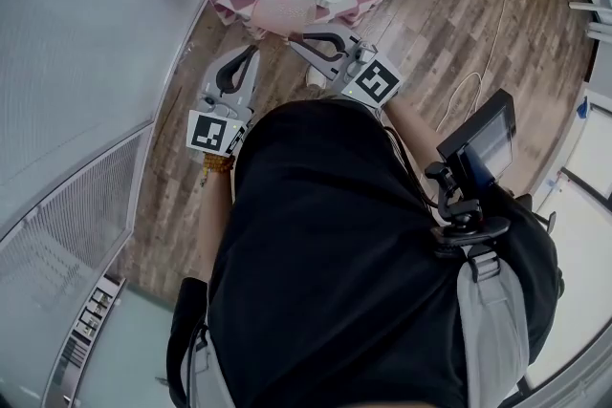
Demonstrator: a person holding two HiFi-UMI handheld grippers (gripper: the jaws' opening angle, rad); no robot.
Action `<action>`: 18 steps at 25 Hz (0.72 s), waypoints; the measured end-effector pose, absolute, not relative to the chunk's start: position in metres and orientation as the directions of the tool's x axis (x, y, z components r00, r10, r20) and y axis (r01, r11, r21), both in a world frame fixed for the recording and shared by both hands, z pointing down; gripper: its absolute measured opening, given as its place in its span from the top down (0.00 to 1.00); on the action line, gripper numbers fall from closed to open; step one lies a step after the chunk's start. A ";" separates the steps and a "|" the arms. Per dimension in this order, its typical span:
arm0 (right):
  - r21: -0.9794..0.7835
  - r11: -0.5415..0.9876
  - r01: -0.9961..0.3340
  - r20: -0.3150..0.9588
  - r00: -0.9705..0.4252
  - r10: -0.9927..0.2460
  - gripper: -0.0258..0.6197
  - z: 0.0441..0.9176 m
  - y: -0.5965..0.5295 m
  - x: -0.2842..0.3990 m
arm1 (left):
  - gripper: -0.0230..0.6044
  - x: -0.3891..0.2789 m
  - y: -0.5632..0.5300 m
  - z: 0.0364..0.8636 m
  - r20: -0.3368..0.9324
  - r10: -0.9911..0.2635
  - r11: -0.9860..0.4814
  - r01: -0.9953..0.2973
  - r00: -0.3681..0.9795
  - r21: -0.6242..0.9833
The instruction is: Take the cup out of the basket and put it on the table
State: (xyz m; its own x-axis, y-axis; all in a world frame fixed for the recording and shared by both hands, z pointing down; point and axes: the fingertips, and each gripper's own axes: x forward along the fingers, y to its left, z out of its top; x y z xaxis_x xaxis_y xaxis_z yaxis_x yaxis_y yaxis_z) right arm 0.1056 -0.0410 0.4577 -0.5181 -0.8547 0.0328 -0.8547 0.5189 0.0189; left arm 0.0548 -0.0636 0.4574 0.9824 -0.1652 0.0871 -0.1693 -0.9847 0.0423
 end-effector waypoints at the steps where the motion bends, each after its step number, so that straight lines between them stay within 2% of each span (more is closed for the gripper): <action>1: 0.021 0.519 -0.855 0.037 -0.518 -0.855 0.92 0.459 -0.041 0.105 | 0.95 0.055 -0.064 0.458 0.088 -0.165 -0.985 -0.169 0.982 0.042; 14: 0.023 0.507 -0.862 0.035 -0.506 -0.862 0.92 0.466 -0.038 0.110 | 0.95 0.060 -0.063 0.463 0.092 -0.154 -0.986 -0.159 0.984 0.046; 18: -0.007 0.497 -0.868 0.069 -0.496 -0.866 0.92 0.473 -0.036 0.110 | 0.95 0.060 -0.064 0.463 0.095 -0.151 -0.987 -0.156 0.984 0.049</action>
State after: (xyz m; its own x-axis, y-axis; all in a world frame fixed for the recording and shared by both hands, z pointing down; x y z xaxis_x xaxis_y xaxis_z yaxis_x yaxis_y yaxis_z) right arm 0.1102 -0.0358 0.4729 -0.4958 -0.8657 0.0690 -0.8680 0.4966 -0.0073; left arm 0.0599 -0.0635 0.4631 0.9840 -0.1506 0.0950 -0.1557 -0.9866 0.0485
